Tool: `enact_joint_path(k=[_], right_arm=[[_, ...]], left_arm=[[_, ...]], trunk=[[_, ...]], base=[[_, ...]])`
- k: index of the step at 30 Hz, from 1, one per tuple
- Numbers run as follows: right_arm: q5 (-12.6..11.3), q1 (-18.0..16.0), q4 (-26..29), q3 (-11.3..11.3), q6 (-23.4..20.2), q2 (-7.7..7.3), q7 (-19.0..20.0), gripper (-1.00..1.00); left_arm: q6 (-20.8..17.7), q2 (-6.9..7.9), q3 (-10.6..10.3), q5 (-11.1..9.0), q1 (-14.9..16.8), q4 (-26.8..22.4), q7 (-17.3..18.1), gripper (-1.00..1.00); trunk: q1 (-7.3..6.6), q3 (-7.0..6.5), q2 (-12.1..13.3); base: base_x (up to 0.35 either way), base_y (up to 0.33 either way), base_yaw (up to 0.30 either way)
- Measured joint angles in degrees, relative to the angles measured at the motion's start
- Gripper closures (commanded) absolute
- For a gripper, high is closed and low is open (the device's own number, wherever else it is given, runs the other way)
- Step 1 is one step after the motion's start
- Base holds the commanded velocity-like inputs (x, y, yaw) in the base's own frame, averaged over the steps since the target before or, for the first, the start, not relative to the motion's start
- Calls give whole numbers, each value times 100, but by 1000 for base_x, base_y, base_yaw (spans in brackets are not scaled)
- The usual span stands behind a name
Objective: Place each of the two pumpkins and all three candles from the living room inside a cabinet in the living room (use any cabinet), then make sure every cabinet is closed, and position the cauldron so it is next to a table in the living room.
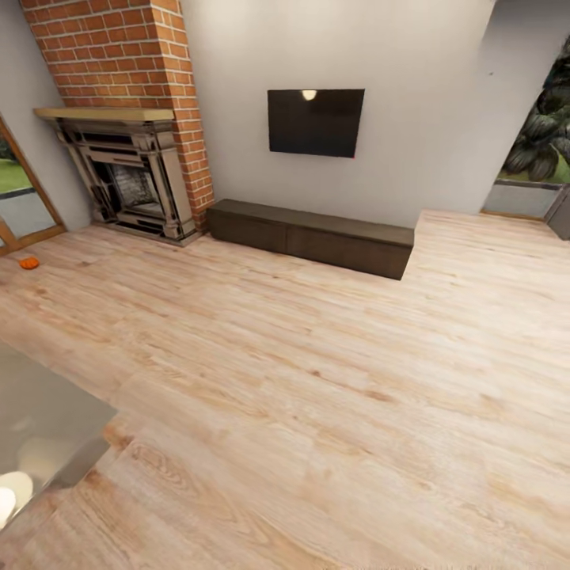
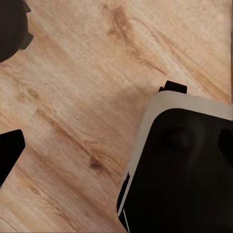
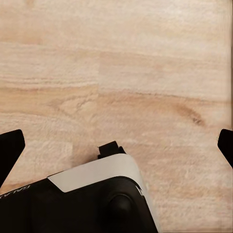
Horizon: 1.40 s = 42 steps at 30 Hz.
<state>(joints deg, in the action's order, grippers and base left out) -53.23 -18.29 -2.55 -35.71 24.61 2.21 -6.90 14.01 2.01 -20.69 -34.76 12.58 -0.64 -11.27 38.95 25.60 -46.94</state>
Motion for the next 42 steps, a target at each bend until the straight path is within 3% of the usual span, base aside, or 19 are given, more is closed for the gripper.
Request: enact_joint_path(k=[21,32,42], right_arm=[[-1,0,2,0,0,1,3,-100],[3,-1,0,0,-6,2,-9,-100],[-8,0,8,15,-10,-7,-23,-100]], left_arm=[[0,0,0,0,0,0,0,-100],[0,1,-1,-1,-2,-2,-2,-100],[0,0,-1,0,0,0,0,-100]], trunk=[[0,0,0],[0,0,0],[0,0,0]], base=[[0,0,-279],[0,0,-55],[0,0,-251]])
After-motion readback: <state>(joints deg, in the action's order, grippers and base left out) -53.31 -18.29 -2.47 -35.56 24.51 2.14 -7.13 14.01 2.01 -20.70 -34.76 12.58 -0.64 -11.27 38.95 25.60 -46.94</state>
